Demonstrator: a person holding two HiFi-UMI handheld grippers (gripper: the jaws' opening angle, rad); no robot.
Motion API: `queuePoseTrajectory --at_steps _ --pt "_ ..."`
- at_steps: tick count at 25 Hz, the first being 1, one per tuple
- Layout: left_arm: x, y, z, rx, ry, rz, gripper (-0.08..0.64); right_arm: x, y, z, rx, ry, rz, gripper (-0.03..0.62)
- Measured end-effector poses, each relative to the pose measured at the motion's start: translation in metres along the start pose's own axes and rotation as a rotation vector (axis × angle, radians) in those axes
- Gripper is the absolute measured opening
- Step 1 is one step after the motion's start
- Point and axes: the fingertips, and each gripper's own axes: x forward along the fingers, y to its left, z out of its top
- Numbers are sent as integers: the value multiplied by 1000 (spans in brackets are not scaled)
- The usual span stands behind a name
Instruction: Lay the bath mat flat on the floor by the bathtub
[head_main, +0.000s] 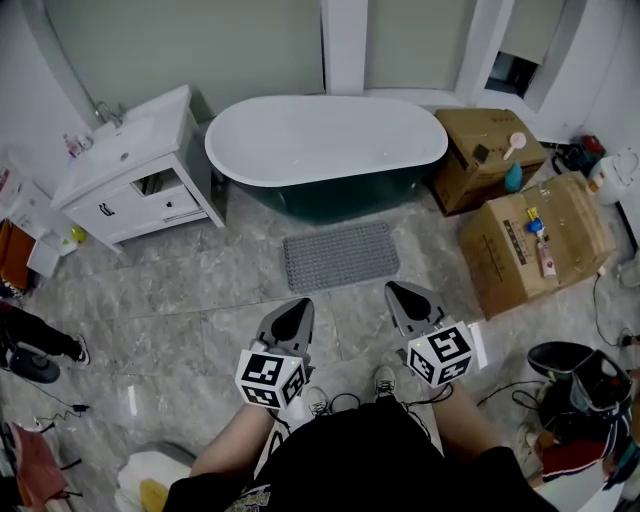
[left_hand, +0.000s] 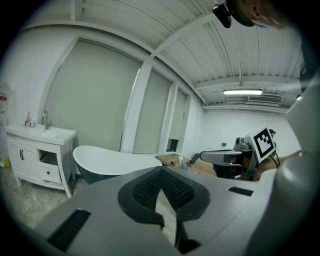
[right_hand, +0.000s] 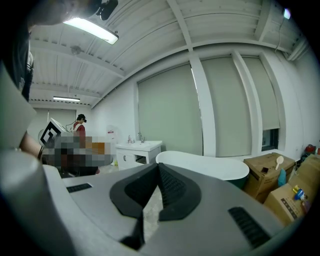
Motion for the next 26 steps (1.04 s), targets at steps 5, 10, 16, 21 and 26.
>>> queuePoseTrajectory --at_steps 5,10,16,21,26 --pt "4 -1 -1 6 4 -3 17 1 -4 -5 11 3 -4 15" --pt "6 3 1 6 7 -2 17 5 -6 -5 20 5 -10 15" --pt "8 0 -1 2 8 1 17 4 -8 -5 26 1 -9 15" --pt "10 -4 -3 -1 8 0 17 2 -11 -8 28 4 -9 15" --pt "10 -3 -1 0 10 1 17 3 -11 -6 30 5 -10 15"
